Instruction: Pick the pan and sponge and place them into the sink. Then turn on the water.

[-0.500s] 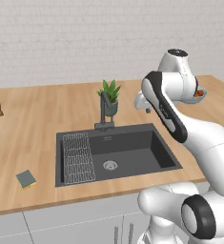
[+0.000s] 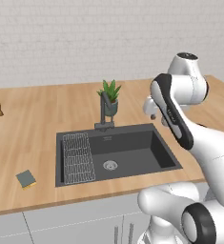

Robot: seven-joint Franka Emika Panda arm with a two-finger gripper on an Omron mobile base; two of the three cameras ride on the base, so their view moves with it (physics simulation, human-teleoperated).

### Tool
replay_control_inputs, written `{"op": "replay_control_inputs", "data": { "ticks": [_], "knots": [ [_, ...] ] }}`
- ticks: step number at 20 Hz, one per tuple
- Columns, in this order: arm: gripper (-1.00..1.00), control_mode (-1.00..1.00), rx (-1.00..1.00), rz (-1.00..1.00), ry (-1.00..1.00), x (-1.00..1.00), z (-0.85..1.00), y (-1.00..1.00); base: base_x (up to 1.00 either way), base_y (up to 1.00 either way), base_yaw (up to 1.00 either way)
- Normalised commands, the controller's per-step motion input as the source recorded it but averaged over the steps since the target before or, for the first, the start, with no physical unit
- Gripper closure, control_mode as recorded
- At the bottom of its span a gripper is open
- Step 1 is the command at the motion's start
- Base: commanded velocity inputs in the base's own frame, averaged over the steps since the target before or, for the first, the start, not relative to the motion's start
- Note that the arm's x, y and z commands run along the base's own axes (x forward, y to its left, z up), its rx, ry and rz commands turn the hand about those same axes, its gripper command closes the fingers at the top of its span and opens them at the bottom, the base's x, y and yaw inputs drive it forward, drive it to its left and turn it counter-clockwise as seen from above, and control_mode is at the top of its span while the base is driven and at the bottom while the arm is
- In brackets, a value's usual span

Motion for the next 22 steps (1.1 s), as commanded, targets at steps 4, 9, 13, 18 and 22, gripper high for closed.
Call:
{"op": "replay_control_inputs", "data": {
  "ticks": [4,9,13,18,22],
  "knots": [
    [-1.00,-1.00,0.08,0.00,0.12,-0.07,-0.76,-1.00,0.00,0.00,0.00],
    [-1.00,-1.00,0.12,-0.03,0.13,-0.02,-0.92,-1.00,0.00,0.00,0.00],
    [-1.00,-1.00,0.18,-0.12,-0.04,-0.04,-0.43,-0.72,0.00,0.00,0.00],
    [-1.00,-1.00,-0.01,-0.03,-0.07,0.01,-0.21,-0.39,0.00,0.00,0.00],
    [-1.00,-1.00,-0.08,-0.03,0.00,0.06,-0.32,-0.55,0.00,0.00,0.00]
  ]
}}
